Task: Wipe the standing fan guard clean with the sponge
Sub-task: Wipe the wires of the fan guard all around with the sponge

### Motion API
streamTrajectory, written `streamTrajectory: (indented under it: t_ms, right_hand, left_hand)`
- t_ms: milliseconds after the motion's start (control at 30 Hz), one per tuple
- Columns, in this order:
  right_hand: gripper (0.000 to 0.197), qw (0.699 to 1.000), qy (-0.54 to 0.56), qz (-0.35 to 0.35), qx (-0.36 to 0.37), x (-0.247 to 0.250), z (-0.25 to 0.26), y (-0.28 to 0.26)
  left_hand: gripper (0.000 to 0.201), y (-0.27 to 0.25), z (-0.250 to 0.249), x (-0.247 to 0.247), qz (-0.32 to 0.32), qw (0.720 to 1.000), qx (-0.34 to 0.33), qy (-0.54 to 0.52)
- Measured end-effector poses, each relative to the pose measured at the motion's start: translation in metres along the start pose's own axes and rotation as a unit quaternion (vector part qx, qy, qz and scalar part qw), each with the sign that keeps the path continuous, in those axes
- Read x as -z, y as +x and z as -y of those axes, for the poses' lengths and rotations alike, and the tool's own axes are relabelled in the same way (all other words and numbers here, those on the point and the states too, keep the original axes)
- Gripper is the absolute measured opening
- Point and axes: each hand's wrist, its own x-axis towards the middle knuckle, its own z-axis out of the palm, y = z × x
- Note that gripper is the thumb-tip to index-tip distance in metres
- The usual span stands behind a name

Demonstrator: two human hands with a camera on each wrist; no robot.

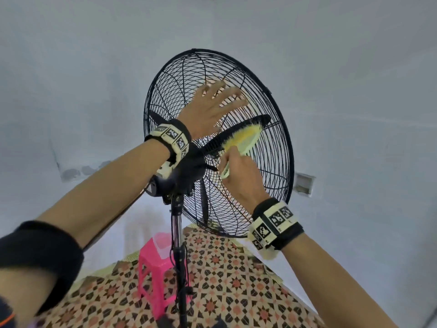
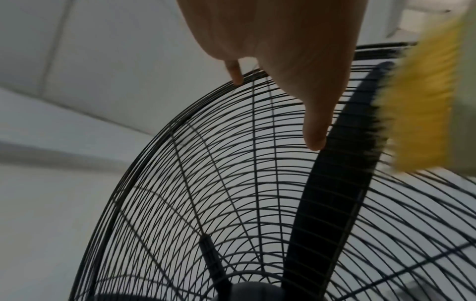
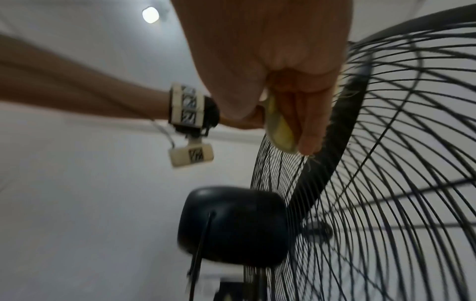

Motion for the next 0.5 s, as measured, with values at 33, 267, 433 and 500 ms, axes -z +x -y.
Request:
streamTrajectory:
  t_ms: [33,267,433,500]
  right_hand:
    - [0.029,1.0,-0.015,0.013,-0.017,-0.004,0.0,-0.004]
    - [0.021,1.0,0.018,-0.012,0.003,0.005,0.004,-0.002]
    - [0.022,0.998,-0.035,0.021,-0.053,-0.006,-0.009,-0.017]
    - [0.023,0.996,-0.041,0.039,-0.074,-0.013,-0.01,-0.024]
  left_hand:
    - [0.104,0.0,-0.002,-0.001,-0.001,0.999,-0.029,0.019]
    - [0.092,0.016,-0.009,-0.007,-0.067,0.992,-0.091,-0.05]
    - [0.09,0.017,-0.008,-0.007,-0.075,0.991,-0.088,-0.066]
    - [0.092,0.019,-0.009,-0.005,-0.068,0.993,-0.078,-0.055]
